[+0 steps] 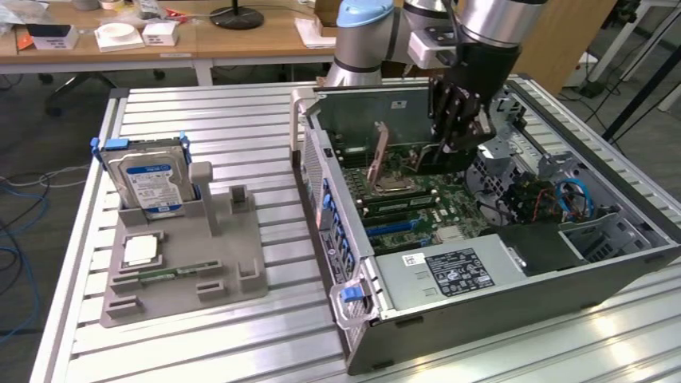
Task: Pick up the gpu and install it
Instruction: 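Insert the gpu into the slot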
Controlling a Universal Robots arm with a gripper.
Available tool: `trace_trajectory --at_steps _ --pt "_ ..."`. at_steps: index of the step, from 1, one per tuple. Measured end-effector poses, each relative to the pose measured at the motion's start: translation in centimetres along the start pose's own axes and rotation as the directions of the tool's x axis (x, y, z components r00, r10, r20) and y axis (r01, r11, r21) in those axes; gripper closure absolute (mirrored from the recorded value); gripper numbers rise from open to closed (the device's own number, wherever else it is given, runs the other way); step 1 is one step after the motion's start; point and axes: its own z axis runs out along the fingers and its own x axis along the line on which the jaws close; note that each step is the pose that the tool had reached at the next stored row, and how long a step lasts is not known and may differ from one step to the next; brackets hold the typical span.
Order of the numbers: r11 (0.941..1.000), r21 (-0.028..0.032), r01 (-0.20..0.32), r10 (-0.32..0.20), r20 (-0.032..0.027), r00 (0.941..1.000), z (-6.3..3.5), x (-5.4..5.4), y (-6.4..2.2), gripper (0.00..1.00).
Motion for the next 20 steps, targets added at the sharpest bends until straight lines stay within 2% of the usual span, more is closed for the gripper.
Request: trace_trajectory --at_steps 4,14,20 --pt "1.0 0.01 0.0 0.0 0.0003 1.0 0.62 0.0 0.53 0.74" --pt "0.9996 0.0282 0.0 0.0 0.0014 1.0 2.06 0.1 1.97 0.74" --pt "0.9996 0.0297 0.0 0.0 0.0013 1.0 2.82 0.3 2.6 0.74"
